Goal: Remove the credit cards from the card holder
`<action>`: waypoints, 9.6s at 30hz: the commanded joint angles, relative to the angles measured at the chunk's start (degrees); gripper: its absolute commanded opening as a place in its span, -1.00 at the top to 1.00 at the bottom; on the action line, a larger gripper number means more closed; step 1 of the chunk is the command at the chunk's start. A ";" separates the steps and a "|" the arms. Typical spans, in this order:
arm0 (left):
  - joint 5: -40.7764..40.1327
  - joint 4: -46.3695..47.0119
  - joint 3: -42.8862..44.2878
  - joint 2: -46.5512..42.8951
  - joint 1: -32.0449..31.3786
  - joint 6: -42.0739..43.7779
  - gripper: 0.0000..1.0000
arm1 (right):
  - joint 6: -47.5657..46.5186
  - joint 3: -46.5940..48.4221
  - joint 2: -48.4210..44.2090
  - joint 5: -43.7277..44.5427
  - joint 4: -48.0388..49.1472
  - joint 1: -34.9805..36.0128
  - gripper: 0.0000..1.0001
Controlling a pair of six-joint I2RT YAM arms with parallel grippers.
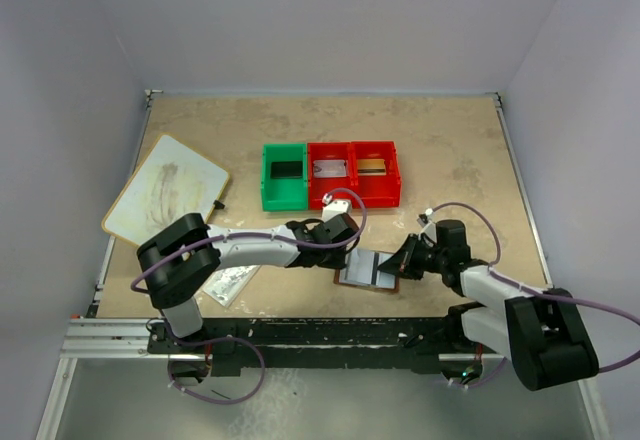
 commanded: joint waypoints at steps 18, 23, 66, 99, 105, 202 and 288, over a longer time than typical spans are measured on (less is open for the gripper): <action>13.41 6.02 7.30 4.09 0.24 4.29 0.42 | -1.96 1.23 1.76 2.32 0.99 -0.24 1.00; 11.34 2.99 5.65 5.92 0.10 4.56 0.52 | -1.33 0.90 1.66 0.70 2.30 -0.24 1.00; 6.57 -0.67 2.07 5.81 0.02 2.32 0.96 | 4.53 -4.06 14.05 -13.99 32.58 -0.24 0.70; -12.39 -11.81 -2.04 0.09 0.15 0.08 1.00 | -9.52 13.40 -4.33 -6.28 -4.70 -1.21 1.00; -11.82 -9.89 -1.37 -3.66 0.27 0.90 0.86 | -8.70 13.79 -5.03 -8.99 -2.14 -1.04 1.00; -28.85 -20.97 -8.01 -51.75 39.79 21.10 -0.55 | -94.72 72.51 54.61 32.89 -3.76 23.34 0.76; -25.56 -20.75 -8.17 -49.00 39.82 21.87 -0.55 | -34.11 54.27 21.01 38.64 4.14 22.59 -0.06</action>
